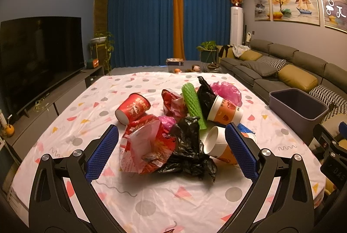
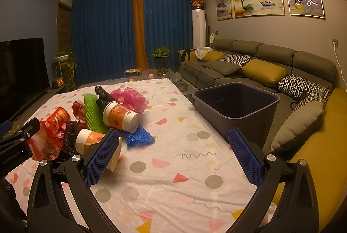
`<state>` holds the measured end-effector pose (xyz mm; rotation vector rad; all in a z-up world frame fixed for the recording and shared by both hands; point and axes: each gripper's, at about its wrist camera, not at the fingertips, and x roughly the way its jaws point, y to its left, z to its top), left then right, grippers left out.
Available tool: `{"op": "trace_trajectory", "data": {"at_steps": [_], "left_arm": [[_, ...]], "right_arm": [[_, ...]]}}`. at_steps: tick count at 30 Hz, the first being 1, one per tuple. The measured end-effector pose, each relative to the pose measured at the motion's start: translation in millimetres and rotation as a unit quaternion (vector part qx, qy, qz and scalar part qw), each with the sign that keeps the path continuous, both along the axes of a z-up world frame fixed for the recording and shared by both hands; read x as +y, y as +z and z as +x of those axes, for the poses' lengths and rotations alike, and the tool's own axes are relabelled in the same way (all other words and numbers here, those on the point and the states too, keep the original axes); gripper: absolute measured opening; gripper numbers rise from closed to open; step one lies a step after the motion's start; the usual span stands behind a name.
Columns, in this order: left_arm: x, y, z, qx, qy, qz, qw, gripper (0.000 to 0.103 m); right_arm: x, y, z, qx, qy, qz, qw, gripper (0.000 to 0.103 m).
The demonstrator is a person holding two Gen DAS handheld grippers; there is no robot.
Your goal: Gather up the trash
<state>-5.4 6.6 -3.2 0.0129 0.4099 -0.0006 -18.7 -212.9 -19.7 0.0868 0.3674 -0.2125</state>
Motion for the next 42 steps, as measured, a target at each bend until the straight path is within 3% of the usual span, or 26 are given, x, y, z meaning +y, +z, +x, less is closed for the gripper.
{"op": "trace_trajectory", "data": {"at_steps": [42], "left_arm": [[15.5, -6.1, 6.3, 0.004, 0.006, -0.005, 1.0, 0.097]], "right_arm": [[17.4, -2.7, 3.1, -0.003, 0.012, -0.008, 1.0, 0.098]]}}
